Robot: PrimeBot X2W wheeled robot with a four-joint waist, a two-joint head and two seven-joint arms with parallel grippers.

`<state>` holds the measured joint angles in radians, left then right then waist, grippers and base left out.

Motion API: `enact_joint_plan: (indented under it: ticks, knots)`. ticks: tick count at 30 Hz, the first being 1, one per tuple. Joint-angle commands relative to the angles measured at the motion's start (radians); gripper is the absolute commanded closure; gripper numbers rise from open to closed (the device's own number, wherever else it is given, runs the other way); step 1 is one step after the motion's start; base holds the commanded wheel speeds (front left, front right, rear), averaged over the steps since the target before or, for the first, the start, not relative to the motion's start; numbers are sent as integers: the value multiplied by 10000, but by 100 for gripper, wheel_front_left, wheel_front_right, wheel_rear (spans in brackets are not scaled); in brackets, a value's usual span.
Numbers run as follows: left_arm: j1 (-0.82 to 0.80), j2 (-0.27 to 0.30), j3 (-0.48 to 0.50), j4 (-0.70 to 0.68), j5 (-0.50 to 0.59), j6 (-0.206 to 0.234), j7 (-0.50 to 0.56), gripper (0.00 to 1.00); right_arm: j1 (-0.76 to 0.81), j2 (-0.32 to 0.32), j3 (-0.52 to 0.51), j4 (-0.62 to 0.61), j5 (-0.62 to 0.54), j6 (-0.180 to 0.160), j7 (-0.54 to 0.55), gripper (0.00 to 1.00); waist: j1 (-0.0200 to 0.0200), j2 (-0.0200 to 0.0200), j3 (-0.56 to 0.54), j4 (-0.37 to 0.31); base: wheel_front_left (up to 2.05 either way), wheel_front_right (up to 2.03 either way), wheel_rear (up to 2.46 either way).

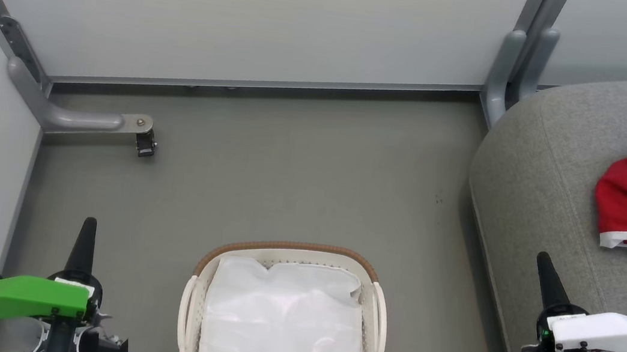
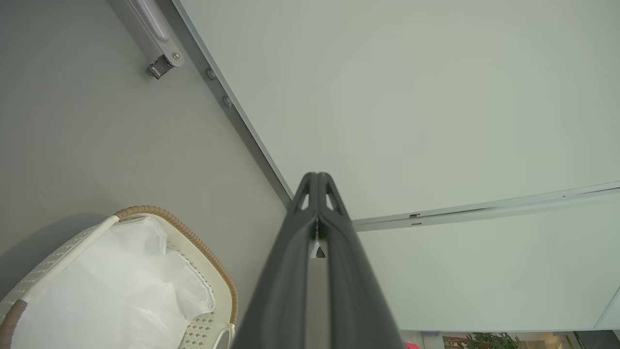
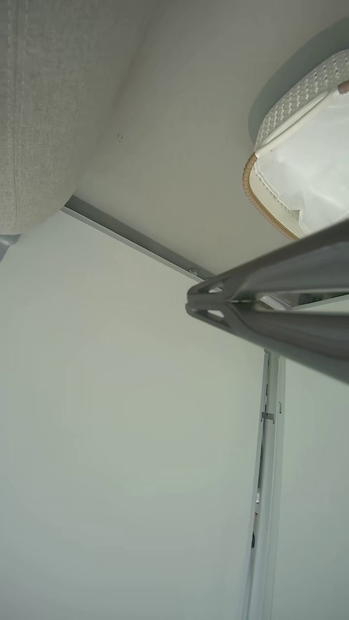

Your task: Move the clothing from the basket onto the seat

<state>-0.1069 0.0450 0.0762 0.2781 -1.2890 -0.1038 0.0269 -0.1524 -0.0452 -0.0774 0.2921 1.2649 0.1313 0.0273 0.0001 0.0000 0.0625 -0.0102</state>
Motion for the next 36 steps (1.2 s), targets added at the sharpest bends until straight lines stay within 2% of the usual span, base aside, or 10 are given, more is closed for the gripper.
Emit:
enact_joint_plan:
  ticks: [1,36]
  knots:
    - [-34,65,75,-98,-241,-47,65,100,116,-53,-46,-130,267,-6,78,100,-1,0,-23,5,0,0,0]
    - [-26,81,361,-325,-2818,-265,774,100,434,-75,-338,-453,3032,-6,783,100,-1,0,-491,84,0,0,0]
